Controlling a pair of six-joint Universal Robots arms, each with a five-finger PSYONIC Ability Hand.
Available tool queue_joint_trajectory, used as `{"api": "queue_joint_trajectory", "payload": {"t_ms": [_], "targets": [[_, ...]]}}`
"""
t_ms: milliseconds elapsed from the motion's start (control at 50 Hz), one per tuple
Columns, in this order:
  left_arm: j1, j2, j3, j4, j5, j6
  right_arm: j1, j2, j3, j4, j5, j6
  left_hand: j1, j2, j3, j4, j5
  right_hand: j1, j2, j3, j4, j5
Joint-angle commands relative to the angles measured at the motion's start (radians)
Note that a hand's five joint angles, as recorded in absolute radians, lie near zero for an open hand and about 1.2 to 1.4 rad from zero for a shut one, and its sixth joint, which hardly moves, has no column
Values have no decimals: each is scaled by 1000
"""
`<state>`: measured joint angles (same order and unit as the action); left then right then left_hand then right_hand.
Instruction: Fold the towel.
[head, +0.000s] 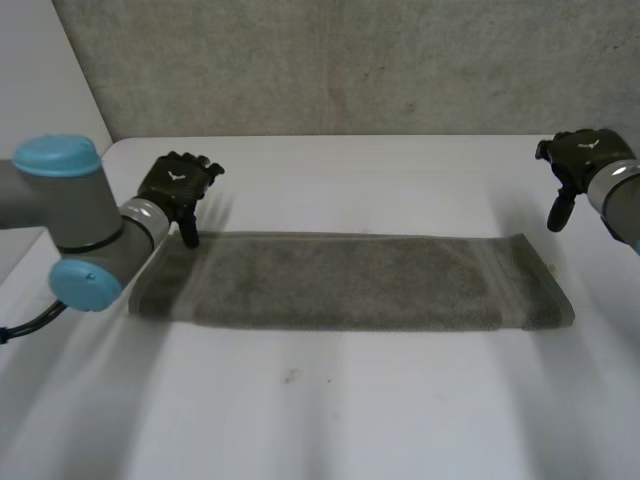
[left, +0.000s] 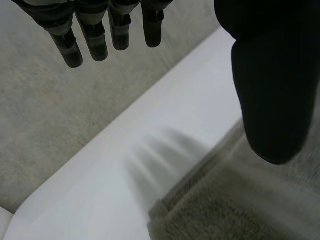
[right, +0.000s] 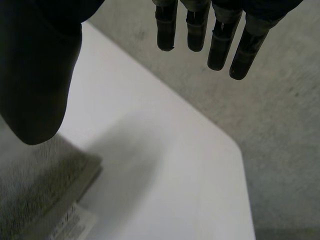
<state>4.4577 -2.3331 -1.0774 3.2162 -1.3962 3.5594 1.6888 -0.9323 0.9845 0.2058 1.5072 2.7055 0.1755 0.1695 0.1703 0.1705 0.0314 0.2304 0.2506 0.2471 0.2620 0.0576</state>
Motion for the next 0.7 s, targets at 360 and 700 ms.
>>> {"api": "queue_joint_trajectory", "payload": {"t_ms": [360, 700], "targets": [[17, 466, -684, 177, 6, -310, -52, -217, 770, -363, -82, -177, -1, 5, 4, 4, -31, 342, 321, 325, 310, 340], [20, 463, -690, 194, 3, -312, -98, -131, 752, -437, -88, -217, -1, 5, 4, 4, -31, 1166, 1146, 1149, 1134, 1164]]}}
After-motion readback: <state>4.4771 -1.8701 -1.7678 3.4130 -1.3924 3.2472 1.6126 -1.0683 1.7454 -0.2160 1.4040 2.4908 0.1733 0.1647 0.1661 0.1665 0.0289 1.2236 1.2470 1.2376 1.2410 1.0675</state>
